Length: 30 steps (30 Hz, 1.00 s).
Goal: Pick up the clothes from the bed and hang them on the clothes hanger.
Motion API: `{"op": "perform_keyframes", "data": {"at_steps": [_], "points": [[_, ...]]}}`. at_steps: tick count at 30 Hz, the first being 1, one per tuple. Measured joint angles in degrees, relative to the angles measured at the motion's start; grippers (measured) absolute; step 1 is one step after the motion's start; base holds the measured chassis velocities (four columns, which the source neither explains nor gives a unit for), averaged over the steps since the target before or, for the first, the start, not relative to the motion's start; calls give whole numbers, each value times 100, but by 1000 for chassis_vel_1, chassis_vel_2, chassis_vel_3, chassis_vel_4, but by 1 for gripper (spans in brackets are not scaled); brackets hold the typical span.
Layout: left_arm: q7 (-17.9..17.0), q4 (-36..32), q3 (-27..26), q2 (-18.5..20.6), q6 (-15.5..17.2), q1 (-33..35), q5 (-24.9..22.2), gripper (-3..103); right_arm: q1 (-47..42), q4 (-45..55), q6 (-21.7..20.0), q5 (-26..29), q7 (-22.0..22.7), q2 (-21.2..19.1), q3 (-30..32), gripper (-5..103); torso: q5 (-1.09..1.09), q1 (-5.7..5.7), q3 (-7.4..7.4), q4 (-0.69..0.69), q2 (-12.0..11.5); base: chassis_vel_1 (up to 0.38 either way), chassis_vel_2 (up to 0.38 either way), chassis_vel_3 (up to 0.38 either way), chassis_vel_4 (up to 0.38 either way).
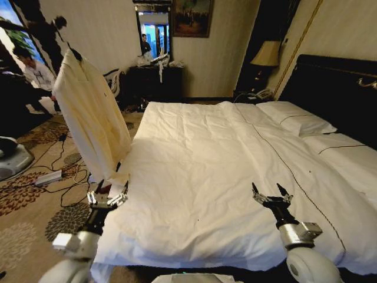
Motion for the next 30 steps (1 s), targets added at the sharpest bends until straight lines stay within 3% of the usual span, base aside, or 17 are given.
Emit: {"op": "perform_keyframes", "data": {"at_steps": [30], "points": [[-8, 54, 23, 43, -12, -63, 22, 100, 0, 0, 0, 0, 0, 0, 0, 100, -1, 1, 1, 0, -1, 0, 0, 0, 0]]}}
